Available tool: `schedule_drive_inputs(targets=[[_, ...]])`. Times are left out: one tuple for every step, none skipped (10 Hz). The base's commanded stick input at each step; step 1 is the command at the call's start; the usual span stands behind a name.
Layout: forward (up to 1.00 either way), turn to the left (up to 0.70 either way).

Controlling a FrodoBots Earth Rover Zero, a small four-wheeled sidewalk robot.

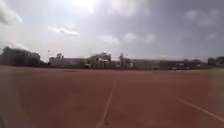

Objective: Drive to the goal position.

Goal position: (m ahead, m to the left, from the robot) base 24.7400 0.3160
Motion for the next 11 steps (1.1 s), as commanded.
schedule_drive_inputs(targets=[[0.7,-0.16],[0.7,-0.06],[0.7,0.0],[0.7,0.0],[0.7,0.0],[0.7,0.0],[0.7,0.0],[0.7,0.0],[0.7,0.0],[0.7,0.0],[0.7,0.0]])
